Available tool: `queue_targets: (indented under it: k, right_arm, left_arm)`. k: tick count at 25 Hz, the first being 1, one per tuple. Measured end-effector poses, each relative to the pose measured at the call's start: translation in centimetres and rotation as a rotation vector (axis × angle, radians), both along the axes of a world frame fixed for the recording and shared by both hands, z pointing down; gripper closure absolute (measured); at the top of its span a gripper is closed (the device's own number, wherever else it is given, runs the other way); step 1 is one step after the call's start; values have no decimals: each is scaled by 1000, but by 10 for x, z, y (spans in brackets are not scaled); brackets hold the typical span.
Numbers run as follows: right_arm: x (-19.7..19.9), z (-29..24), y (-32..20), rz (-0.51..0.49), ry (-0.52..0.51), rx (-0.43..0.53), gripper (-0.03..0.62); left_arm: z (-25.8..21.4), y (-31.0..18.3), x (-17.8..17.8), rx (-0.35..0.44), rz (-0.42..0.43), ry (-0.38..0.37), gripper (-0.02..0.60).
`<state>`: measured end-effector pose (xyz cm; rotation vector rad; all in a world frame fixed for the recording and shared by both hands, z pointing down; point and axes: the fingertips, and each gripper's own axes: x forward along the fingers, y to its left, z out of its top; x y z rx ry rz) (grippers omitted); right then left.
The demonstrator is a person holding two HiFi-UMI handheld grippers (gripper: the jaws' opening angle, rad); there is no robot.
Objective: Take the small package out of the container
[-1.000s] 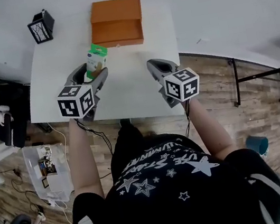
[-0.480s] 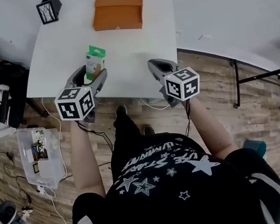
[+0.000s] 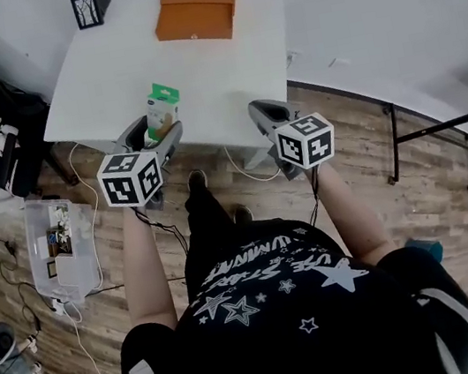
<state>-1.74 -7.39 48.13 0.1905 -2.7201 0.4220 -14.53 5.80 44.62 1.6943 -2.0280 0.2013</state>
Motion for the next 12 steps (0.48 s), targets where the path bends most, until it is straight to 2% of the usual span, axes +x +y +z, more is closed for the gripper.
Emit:
queue_targets:
  k: [4, 12]
  right_arm:
    - [17, 5, 10, -20, 10, -1, 543]
    - [25, 8, 33, -50, 17, 5, 543]
  left_arm:
    - [5, 13, 21, 3, -36, 1, 229]
    - [15, 50, 31, 14, -119, 5, 229]
